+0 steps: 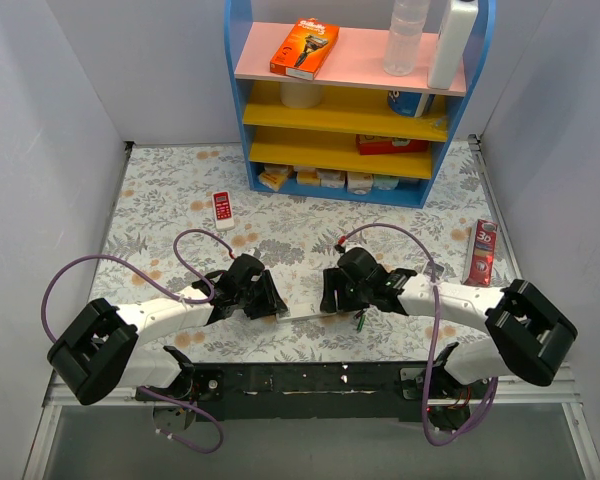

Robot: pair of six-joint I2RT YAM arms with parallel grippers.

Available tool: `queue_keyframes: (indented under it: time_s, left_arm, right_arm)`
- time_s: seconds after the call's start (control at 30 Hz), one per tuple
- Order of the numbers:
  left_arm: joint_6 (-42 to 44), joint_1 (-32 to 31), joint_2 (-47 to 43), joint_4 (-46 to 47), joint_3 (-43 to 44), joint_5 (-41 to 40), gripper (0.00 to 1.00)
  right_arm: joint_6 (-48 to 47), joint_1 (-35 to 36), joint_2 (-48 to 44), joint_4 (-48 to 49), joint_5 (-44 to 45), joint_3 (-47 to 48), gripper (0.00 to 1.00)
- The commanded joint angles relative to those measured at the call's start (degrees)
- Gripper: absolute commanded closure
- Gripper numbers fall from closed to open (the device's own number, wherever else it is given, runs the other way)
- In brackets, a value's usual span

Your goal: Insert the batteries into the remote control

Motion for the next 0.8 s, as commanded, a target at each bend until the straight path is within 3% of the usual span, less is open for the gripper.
queue_keyframes:
  time_s: [0.0,0.3,0.77]
  left_arm:
    - [0.95,-0.39,1.19,-5.8,-2.63,-3.18,0.65]
    - [0.77,-0.39,0.92,-5.89,-2.37,-3.09,0.63]
    - [0.95,-0.39,1.1,-5.71,-2.02,-3.09,0.63]
  right_arm:
    - [-1.48,-1.52,-3.5,0.08,-0.81,-1.33,0.32]
    - [-1.92,-2.92,-6.06,-1.23,-0.19,-1.25,0.39]
    - [-2.8,-3.01,-2.81,-3.35,0.77,0.07,0.64]
